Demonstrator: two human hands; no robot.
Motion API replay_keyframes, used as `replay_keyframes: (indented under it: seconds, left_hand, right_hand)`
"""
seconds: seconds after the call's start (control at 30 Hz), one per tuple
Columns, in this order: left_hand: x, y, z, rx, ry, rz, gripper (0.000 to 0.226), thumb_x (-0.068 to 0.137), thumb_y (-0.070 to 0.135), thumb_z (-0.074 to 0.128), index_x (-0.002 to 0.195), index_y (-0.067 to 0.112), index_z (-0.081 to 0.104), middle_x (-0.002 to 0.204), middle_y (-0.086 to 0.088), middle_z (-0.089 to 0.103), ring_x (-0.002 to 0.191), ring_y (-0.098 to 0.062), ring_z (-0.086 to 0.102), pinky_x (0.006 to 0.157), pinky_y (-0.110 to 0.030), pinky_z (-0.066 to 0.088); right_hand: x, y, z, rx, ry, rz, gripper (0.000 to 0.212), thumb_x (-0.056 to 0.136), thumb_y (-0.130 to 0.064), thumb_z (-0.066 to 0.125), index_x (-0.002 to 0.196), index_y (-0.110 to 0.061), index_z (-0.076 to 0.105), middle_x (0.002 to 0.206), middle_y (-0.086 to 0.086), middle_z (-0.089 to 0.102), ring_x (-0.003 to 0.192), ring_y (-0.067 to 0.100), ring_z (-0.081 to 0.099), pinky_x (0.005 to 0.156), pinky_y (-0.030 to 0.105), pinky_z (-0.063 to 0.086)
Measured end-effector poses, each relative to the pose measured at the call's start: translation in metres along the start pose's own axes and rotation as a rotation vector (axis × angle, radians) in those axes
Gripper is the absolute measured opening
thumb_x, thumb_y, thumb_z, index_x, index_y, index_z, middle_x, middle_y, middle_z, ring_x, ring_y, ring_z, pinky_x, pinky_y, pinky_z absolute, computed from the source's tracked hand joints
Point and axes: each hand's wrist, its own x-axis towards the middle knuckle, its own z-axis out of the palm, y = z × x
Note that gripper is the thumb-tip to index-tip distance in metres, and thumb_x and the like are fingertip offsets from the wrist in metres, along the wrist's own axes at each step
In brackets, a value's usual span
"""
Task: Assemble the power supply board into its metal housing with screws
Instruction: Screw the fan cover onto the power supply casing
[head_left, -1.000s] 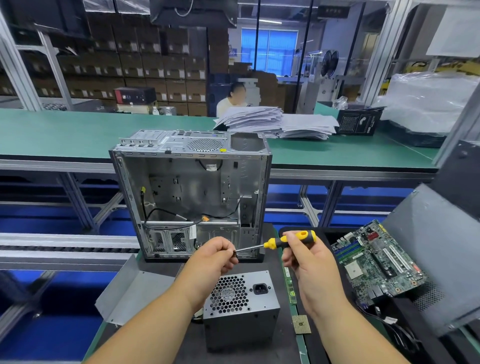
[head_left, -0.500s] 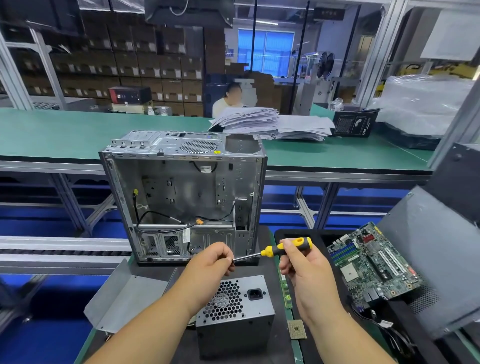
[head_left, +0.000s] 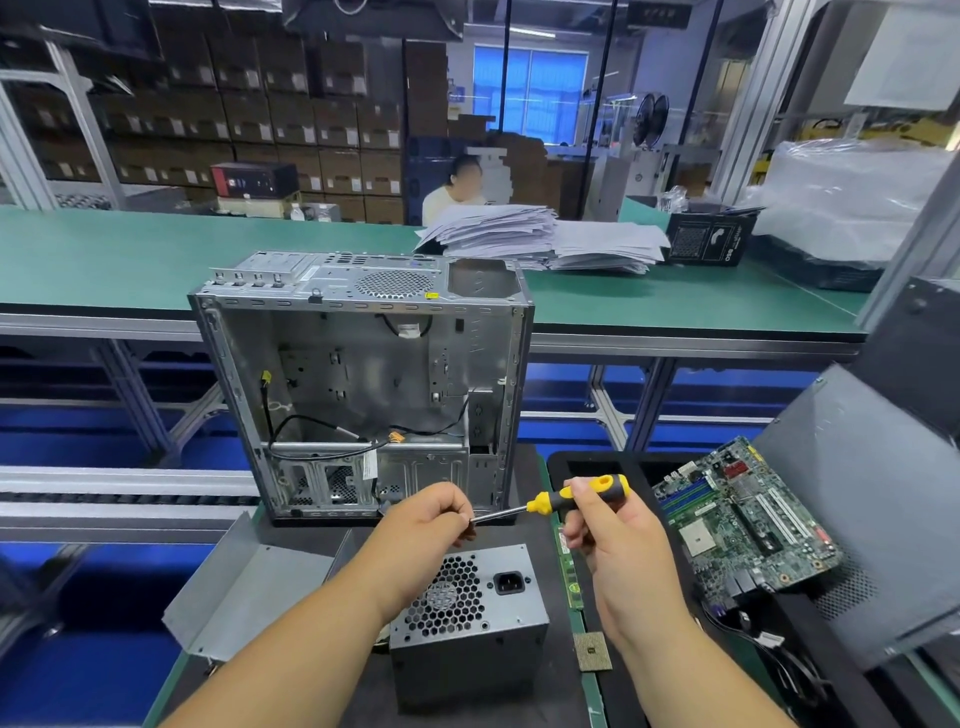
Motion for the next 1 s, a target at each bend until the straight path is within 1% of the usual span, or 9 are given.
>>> replay_keyframes:
  seconds: [0.07, 0.17, 0.27, 0.37, 0.5, 0.63, 0.77, 0.87, 1.0]
  left_hand:
    - [-0.002, 0.002, 0.001, -0.002, -0.026, 0.015, 0.014, 0.087, 0.027, 0.051, 0.076, 0.027, 0.059, 0.082, 0.009, 0.066, 0.080, -0.010, 0.059, 0.076, -0.029, 0.047]
    - [-0.001, -0.001, -0.002, -0.026, 0.003, 0.030, 0.033, 0.084, 0.056, 0.045, 0.094, 0.030, 0.061, 0.095, 0.016, 0.065, 0.091, -0.004, 0.059, 0.081, -0.029, 0.045]
    - [0.008, -0.019, -0.008, 0.120, 0.115, -0.027, 0.027, 0.098, 0.044, 0.036, 0.098, 0.032, 0.060, 0.106, 0.010, 0.062, 0.102, -0.009, 0.056, 0.081, -0.030, 0.042]
    - [0.018, -0.041, -0.010, 0.415, -0.018, -0.151, 0.031, 0.103, 0.040, 0.031, 0.104, 0.027, 0.059, 0.107, 0.005, 0.063, 0.098, -0.011, 0.057, 0.078, -0.030, 0.043]
    - [0.027, -0.042, -0.011, 0.618, -0.207, -0.136, 0.032, 0.101, 0.045, 0.036, 0.114, 0.030, 0.061, 0.111, 0.009, 0.062, 0.098, -0.012, 0.054, 0.083, -0.030, 0.040]
    - [0.033, -0.029, -0.009, 0.689, -0.306, -0.148, 0.031, 0.099, 0.046, 0.036, 0.111, 0.031, 0.060, 0.109, 0.007, 0.061, 0.096, -0.012, 0.055, 0.084, -0.032, 0.044]
    - [0.031, -0.022, -0.006, 0.601, -0.375, -0.227, 0.036, 0.098, 0.048, 0.042, 0.118, 0.026, 0.063, 0.123, 0.003, 0.060, 0.112, -0.018, 0.055, 0.102, -0.038, 0.042]
    - [0.025, -0.022, -0.002, 0.597, -0.435, -0.236, 0.037, 0.094, 0.048, 0.050, 0.108, 0.017, 0.066, 0.113, -0.004, 0.066, 0.108, -0.022, 0.059, 0.097, -0.036, 0.045]
    - [0.018, -0.023, -0.003, 0.617, -0.471, -0.206, 0.030, 0.084, 0.054, 0.063, 0.100, 0.028, 0.066, 0.098, 0.008, 0.070, 0.091, -0.011, 0.065, 0.090, -0.032, 0.051]
  right_hand:
    - [0.000, 0.001, 0.000, -0.009, -0.006, -0.004, 0.015, 0.094, -0.027, 0.063, 0.082, -0.024, 0.073, 0.063, 0.002, 0.060, 0.058, 0.010, 0.053, 0.063, 0.028, 0.045]
    - [0.000, 0.002, -0.002, -0.030, 0.001, -0.024, 0.015, 0.094, -0.027, 0.063, 0.082, -0.025, 0.072, 0.064, 0.002, 0.060, 0.059, 0.011, 0.054, 0.063, 0.028, 0.045]
    - [0.002, 0.001, -0.007, -0.083, 0.037, -0.061, 0.016, 0.095, -0.029, 0.062, 0.080, -0.031, 0.069, 0.064, -0.002, 0.062, 0.060, 0.009, 0.054, 0.062, 0.026, 0.046]
    - [0.002, 0.001, -0.012, -0.114, 0.063, -0.088, 0.016, 0.095, -0.031, 0.061, 0.080, -0.032, 0.067, 0.064, -0.006, 0.063, 0.059, 0.007, 0.055, 0.058, 0.021, 0.047]
    - [0.003, -0.001, -0.013, -0.136, 0.083, -0.094, 0.016, 0.095, -0.030, 0.061, 0.079, -0.030, 0.065, 0.064, -0.006, 0.062, 0.059, 0.008, 0.053, 0.061, 0.025, 0.046]
    - [0.004, -0.002, -0.013, -0.133, 0.105, -0.117, 0.013, 0.095, -0.029, 0.062, 0.083, -0.024, 0.064, 0.063, -0.006, 0.062, 0.058, 0.008, 0.053, 0.058, 0.020, 0.047]
    - [0.002, -0.005, -0.013, -0.138, 0.096, -0.141, 0.011, 0.096, -0.024, 0.062, 0.086, -0.018, 0.063, 0.061, -0.007, 0.062, 0.055, 0.007, 0.052, 0.054, 0.015, 0.047]
    - [0.000, -0.007, -0.012, -0.170, 0.080, -0.151, 0.012, 0.096, -0.022, 0.061, 0.084, -0.019, 0.062, 0.061, -0.006, 0.062, 0.055, 0.008, 0.052, 0.055, 0.015, 0.047]
    - [-0.004, -0.010, -0.012, -0.227, 0.057, -0.171, 0.013, 0.094, -0.025, 0.063, 0.082, -0.021, 0.063, 0.064, -0.004, 0.064, 0.058, 0.009, 0.054, 0.054, 0.015, 0.047]
